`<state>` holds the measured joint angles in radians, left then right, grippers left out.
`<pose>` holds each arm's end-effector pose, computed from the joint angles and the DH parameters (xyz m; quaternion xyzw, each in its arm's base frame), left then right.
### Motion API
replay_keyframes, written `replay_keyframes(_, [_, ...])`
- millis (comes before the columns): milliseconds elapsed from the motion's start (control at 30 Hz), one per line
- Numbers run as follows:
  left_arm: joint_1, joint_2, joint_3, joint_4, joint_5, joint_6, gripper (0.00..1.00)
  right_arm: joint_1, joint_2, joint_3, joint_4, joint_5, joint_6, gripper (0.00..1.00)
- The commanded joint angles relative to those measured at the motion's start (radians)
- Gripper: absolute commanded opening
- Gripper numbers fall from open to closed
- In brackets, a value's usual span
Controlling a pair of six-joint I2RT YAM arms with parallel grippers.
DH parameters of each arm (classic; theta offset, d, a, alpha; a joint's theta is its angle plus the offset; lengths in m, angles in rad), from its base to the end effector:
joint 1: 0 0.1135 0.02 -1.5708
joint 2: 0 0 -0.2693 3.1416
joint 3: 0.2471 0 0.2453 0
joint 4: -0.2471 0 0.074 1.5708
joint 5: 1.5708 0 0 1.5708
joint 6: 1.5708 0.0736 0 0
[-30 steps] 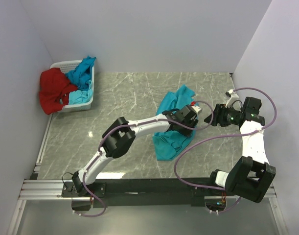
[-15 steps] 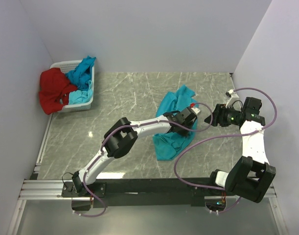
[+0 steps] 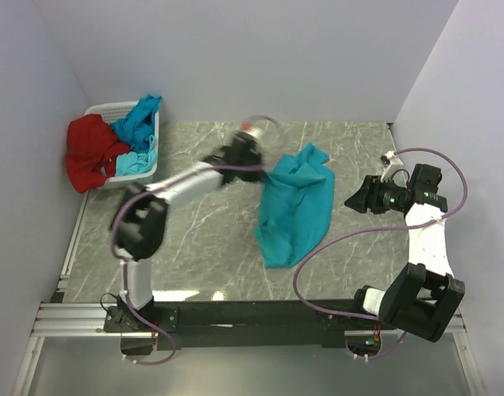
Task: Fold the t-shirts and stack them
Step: Flatten the tshirt out
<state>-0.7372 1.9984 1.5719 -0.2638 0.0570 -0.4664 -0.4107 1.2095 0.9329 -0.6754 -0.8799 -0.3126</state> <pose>0.3576 -0.3303 0.2209 0.1341 0.8944 -0.2624 0.3366 0.2428 -0.0439 0.2597 -0.0873 0.8671 0.2820 0.4012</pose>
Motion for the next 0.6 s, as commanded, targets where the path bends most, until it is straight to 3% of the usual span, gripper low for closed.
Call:
replay_keyframes(0, [0.258, -0.15, -0.139, 0.124, 0.085, -0.119, 0.0, -0.008, -0.007, 0.024, -0.016, -0.03, -0.019, 0.64])
replay_keyframes(67, [0.422, -0.216, -0.24, 0.153, 0.101, -0.185, 0.02, -0.01, -0.011, 0.023, -0.015, -0.028, -0.023, 0.64])
replay_keyframes(100, [0.471, -0.234, -0.266, 0.17, 0.112, -0.201, 0.24, -0.01, -0.011, 0.021, -0.018, -0.03, -0.023, 0.64])
replay_keyframes(200, [0.585, -0.302, -0.309, 0.166, 0.127, -0.192, 0.52, -0.008, -0.001, 0.021, -0.041, -0.048, -0.049, 0.64])
replay_keyframes(267, [0.593, -0.369, -0.294, 0.137, 0.104, -0.14, 0.57, -0.005, 0.019, 0.023, -0.059, -0.073, -0.092, 0.64])
replay_keyframes(400, [0.582, -0.475, -0.276, 0.137, 0.225, -0.069, 0.74, 0.059, 0.061, 0.041, -0.163, -0.111, -0.227, 0.64])
replay_keyframes(567, [0.535, -0.592, -0.254, 0.033, 0.279, 0.093, 0.8, 0.26, 0.045, 0.029, -0.161, -0.027, -0.443, 0.64])
